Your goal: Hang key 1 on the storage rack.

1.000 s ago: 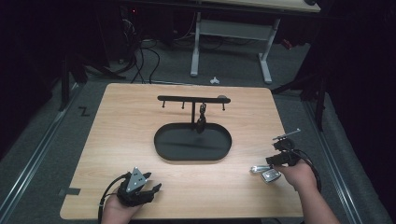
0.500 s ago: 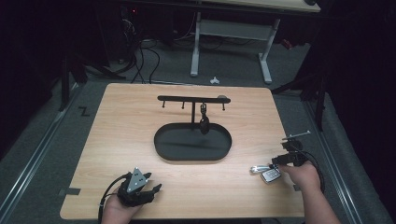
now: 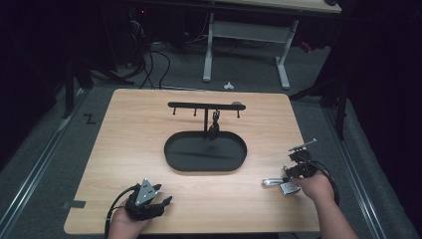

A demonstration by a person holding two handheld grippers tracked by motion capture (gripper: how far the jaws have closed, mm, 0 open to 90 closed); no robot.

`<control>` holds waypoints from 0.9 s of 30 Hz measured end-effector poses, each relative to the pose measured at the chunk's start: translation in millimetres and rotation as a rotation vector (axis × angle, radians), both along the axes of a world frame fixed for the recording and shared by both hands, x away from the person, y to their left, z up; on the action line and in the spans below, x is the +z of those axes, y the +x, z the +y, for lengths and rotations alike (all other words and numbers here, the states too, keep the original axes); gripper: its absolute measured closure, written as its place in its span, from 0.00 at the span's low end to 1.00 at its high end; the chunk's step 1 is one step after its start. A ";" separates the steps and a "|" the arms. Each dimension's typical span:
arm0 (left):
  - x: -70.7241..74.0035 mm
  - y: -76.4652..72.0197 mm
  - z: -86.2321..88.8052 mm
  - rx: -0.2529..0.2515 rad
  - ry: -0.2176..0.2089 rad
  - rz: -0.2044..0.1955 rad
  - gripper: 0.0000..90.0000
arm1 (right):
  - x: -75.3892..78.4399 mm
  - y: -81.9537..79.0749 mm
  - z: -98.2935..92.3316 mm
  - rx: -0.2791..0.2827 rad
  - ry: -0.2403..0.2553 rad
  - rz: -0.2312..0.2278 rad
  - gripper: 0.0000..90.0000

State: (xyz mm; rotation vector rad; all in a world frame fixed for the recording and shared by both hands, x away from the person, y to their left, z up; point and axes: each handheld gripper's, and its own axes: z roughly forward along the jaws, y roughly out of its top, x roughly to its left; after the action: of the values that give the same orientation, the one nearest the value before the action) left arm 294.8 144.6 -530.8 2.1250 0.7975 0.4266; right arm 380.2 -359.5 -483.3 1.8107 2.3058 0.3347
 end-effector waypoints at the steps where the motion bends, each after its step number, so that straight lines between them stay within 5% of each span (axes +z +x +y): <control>1: 0.1 0.0 0.0 0.000 0.000 -0.001 0.46 | 0.2 0.3 3.7 0.014 -0.002 0.001 0.95; 10: 0.6 0.1 0.8 0.000 -0.005 -0.003 0.47 | -3.2 3.9 31.6 0.090 -0.020 -0.007 0.94; 15: 0.6 0.1 0.6 -0.002 0.000 -0.005 0.47 | -6.3 3.8 33.7 0.113 -0.033 0.026 0.86; 27: 1.0 -0.1 0.7 -0.003 -0.002 -0.005 0.46 | -6.5 2.5 30.2 0.119 0.001 0.039 0.95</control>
State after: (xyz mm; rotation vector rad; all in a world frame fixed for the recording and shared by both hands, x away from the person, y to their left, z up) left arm 294.8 145.3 -529.8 2.1218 0.7914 0.4296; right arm 382.7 -329.4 -489.8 1.6996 2.4462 0.3200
